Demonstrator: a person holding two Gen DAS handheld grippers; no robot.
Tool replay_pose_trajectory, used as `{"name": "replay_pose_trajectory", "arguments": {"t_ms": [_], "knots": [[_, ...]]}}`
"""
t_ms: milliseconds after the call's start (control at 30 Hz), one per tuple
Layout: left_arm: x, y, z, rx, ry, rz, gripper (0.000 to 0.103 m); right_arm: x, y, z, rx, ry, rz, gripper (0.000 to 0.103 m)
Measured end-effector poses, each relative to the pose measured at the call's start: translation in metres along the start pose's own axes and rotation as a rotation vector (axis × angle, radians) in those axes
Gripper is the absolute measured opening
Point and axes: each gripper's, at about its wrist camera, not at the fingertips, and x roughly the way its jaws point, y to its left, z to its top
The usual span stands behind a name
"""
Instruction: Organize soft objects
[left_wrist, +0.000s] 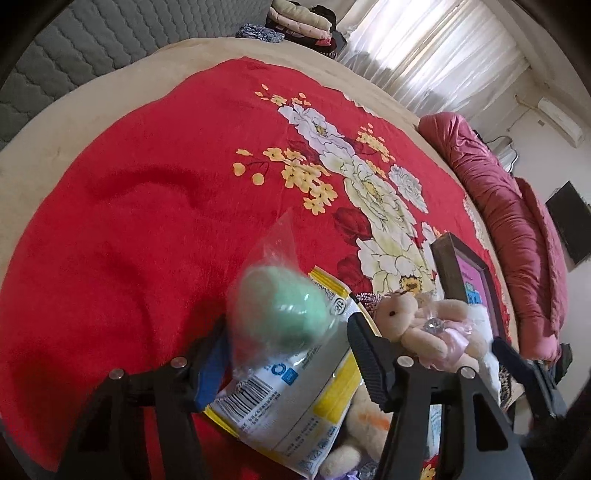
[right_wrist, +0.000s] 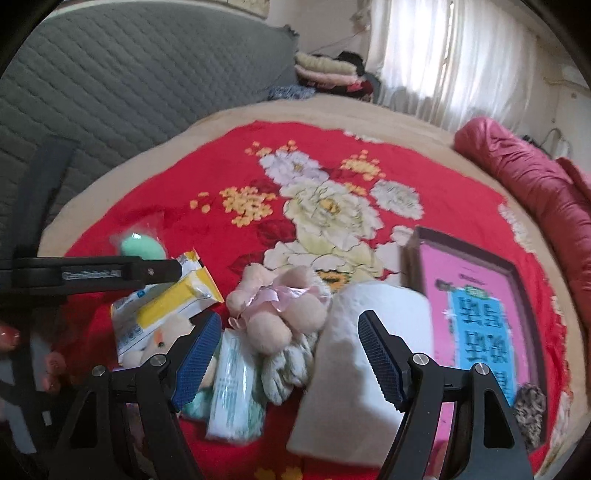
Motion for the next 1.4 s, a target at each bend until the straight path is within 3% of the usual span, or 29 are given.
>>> {"name": "replay_pose_trajectory", "arguments": {"t_ms": [467, 533, 567, 667, 800, 1033, 1400], "knots": [[0.006, 0.018, 0.012, -0.025, -0.038, -0.037, 0.060, 0.042, 0.011, 0.012, -0.068, 0.018, 0.021, 0.078], [0.008, 0.023, 0.013, -0.038, -0.039, -0.037, 0.059, 0.042, 0.012, 0.011, -0.067, 0.012, 0.024, 0.072], [0.008, 0.025, 0.014, -0.044, -0.042, -0.040, 0.059, 0.043, 0.011, 0.010, -0.062, 0.013, 0.032, 0.064], [0.008, 0.027, 0.014, -0.046, -0.055, -0.041, 0.058, 0.041, 0.010, 0.009, -0.043, 0.004, 0.045, 0.059], [0.009, 0.028, 0.012, -0.037, -0.050, -0.045, 0.046, 0.037, 0.005, 0.007, -0.018, -0.009, 0.057, 0.054], [0.008, 0.034, 0.008, -0.053, -0.037, -0.068, 0.044, 0.030, 0.001, 0.002, 0.016, -0.012, 0.095, 0.048], [-0.008, 0.032, 0.005, -0.047, -0.102, -0.111, 0.043, -0.011, -0.002, -0.003, 0.054, -0.089, 0.140, 0.045]]}}
